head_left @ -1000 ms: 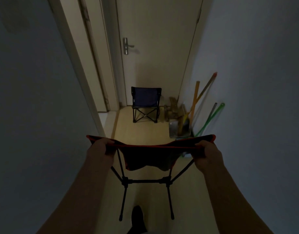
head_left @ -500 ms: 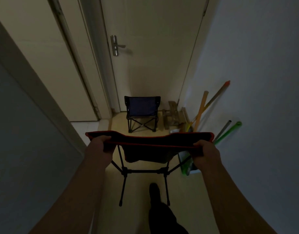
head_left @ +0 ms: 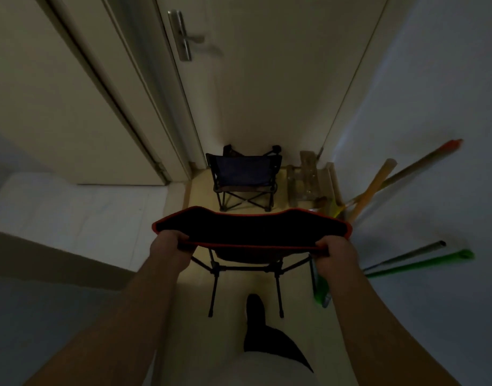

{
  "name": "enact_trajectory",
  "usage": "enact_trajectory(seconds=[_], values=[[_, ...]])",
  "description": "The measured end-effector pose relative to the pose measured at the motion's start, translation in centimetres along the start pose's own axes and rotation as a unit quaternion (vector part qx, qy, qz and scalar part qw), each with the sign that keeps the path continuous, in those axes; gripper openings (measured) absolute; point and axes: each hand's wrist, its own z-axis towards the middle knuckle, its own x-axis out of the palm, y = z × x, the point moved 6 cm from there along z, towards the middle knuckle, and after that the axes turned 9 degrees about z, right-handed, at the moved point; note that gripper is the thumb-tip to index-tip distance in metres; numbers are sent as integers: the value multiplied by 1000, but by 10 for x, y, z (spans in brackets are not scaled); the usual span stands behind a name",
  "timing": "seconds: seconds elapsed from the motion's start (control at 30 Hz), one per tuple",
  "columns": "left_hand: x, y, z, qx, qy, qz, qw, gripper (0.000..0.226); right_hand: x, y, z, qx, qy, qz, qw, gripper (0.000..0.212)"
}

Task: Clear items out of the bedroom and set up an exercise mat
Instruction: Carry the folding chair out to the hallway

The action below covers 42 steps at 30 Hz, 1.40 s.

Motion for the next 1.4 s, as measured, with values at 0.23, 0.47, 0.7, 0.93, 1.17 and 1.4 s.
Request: enact_trajectory(seconds=[0.23, 0.47, 0.7, 0.93, 1.17, 1.4], values=[[11, 6, 68, -24, -31, 25, 999, 91, 4, -18, 95, 41, -48, -89, 994, 65], [0, 26, 101, -29, 40, 16, 999, 88, -13, -41, 119, 68, -46, -52, 995, 72], [-29, 52, 124, -65, 26, 7, 998, 77, -49, -72, 140, 83, -22, -55, 995, 89], [-60, 67, 109, -57, 37, 27, 997, 50, -56, -74, 94, 46, -65, -157, 984, 44], [-112, 108, 84, -83, 54, 59, 993, 39, -109, -90, 43, 52, -88, -258, 961, 46], [-172, 178, 61, -109, 43, 75, 990, 37, -184, -126, 3, 125, -104, -267, 950, 50]])
